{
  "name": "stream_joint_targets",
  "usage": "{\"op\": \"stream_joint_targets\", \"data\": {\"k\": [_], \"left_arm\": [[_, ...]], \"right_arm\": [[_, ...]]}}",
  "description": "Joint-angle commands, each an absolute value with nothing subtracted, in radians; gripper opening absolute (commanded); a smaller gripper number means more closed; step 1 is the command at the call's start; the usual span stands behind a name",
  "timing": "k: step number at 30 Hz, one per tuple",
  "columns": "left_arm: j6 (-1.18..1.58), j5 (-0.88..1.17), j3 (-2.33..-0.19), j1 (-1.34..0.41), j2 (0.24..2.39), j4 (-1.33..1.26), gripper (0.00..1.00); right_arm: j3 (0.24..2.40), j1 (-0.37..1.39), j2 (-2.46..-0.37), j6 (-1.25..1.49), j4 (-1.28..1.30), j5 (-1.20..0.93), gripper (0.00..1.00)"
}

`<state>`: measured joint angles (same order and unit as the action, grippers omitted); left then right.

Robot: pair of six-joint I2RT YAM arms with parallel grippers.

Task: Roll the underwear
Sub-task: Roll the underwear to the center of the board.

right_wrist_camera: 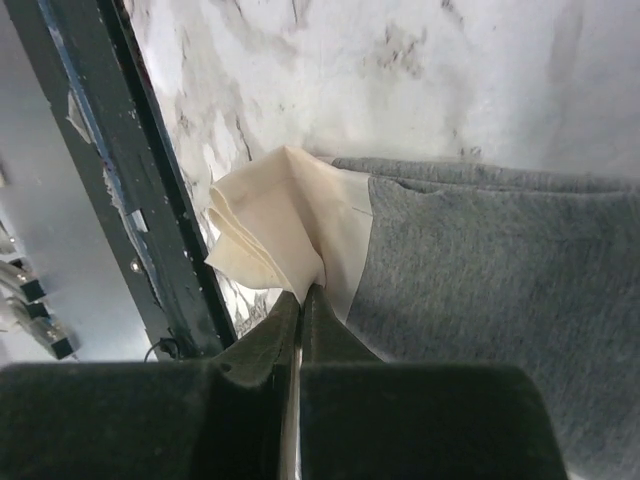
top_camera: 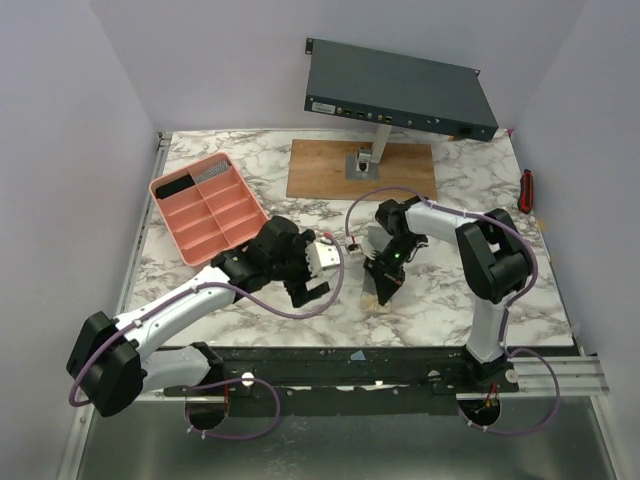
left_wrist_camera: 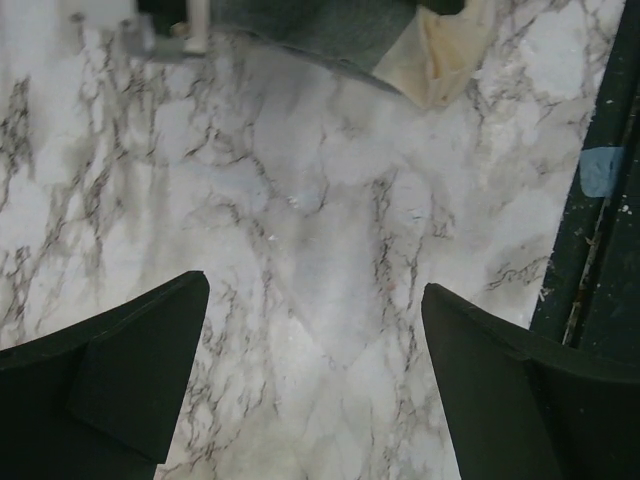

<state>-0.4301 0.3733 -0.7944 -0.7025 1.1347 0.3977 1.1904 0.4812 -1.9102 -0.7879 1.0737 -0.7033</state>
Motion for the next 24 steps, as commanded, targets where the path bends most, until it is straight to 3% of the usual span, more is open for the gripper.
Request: {"op": "stream_joint_targets", "data": {"k": [1, 11, 24], "left_arm": [[-0.454, 0.357, -0.834, -0.821, 1.208, 0.331, 0.98], [-0.427, 0.308, -0.917, -1.001, 1.41, 0.244, 0.99], [-0.357, 0.325, -1.007, -1.037, 1.619, 0.151, 0.99]], "right_arm": [[1.274, 0.464, -1.993, -0.86, 1.183, -0.778, 0.01], [1.338, 0.444, -2.087, -0.895, 1.233, -0.774, 0.04], [1.348, 0.435, -2.115, -0.891, 1.215, -0.781, 0.05]]}}
